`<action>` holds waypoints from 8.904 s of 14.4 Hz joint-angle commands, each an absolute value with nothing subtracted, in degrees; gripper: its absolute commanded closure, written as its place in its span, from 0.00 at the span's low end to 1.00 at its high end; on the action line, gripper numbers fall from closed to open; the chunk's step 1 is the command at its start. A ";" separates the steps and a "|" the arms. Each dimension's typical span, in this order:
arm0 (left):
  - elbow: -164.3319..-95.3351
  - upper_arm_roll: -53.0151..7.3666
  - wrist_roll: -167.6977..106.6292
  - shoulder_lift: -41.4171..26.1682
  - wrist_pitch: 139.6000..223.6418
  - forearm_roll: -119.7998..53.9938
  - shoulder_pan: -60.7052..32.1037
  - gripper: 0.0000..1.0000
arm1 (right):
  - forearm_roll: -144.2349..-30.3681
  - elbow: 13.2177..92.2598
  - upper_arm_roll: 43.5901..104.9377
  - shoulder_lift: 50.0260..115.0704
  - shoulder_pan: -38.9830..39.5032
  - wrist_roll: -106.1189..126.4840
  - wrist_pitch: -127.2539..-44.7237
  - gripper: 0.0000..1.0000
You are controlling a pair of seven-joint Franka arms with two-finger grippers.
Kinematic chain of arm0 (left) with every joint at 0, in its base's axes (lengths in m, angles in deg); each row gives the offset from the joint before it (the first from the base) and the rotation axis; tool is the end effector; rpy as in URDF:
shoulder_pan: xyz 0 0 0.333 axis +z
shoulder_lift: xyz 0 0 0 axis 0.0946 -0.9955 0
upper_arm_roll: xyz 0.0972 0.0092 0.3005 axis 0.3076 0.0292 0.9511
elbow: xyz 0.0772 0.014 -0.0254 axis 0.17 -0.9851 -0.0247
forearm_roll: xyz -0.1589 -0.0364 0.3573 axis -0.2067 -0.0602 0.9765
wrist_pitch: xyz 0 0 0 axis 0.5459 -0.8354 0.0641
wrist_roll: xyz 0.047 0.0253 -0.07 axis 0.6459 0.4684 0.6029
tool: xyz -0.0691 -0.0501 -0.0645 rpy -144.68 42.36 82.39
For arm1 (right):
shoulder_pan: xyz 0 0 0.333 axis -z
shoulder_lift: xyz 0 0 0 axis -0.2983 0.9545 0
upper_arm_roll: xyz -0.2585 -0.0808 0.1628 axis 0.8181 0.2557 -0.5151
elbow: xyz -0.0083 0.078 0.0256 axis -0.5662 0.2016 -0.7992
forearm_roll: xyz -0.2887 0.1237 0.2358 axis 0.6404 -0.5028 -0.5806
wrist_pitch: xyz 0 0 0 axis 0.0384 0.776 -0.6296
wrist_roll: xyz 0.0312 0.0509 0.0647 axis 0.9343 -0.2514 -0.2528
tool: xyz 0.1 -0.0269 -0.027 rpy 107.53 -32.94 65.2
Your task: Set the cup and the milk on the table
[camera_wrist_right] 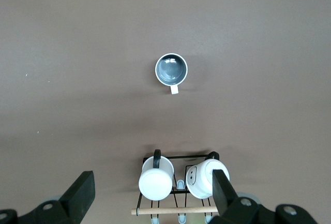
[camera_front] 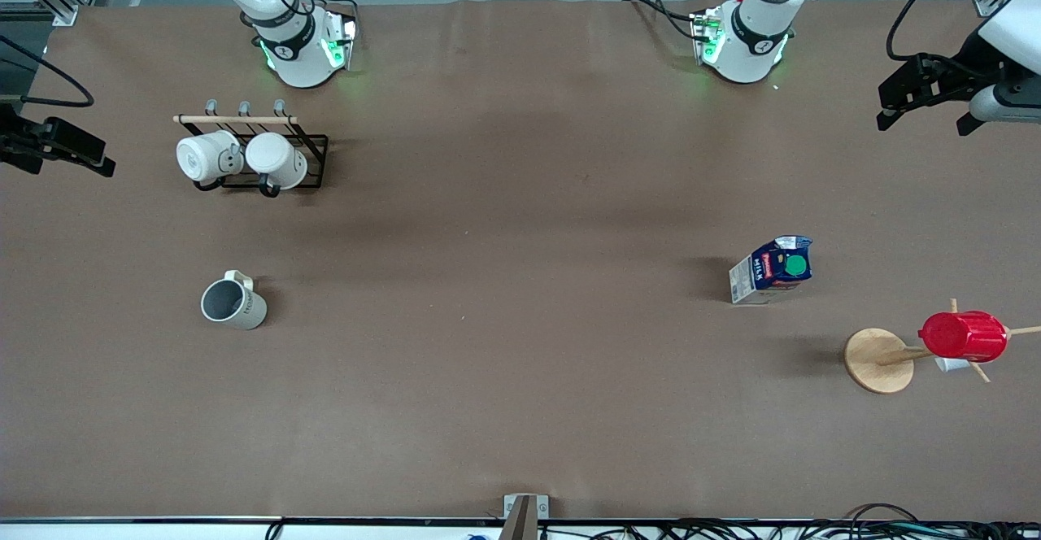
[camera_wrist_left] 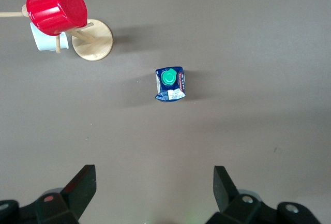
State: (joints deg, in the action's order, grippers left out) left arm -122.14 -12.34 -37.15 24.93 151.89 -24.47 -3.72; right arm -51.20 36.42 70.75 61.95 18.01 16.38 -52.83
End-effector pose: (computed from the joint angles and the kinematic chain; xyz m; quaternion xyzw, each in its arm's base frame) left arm 0.5079 -0.0599 0.6688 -0.9983 0.0541 -0.0193 0.0022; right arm 0.5563 -0.0230 0.6457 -0.9991 0.0320 0.0277 0.0067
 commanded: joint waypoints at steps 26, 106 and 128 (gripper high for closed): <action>-139.81 -13.02 -34.01 5.25 182.85 -23.65 -2.70 0.00 | -51.42 67.61 76.29 83.51 17.97 5.02 -112.64 0.00; -106.41 -22.52 11.36 -6.11 167.22 -13.19 -19.60 0.00 | -50.72 38.86 74.44 61.82 16.83 22.42 -55.79 0.00; -123.38 -12.41 -31.80 25.03 151.47 -24.44 -5.16 0.00 | -51.16 40.99 72.86 59.70 17.89 19.08 -57.64 0.00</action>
State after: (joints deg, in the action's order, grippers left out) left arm -123.25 -13.10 -30.70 24.53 151.11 -23.65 -5.39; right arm -50.02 40.29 72.94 61.02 17.83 19.69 -57.40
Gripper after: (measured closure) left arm 0.000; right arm 0.000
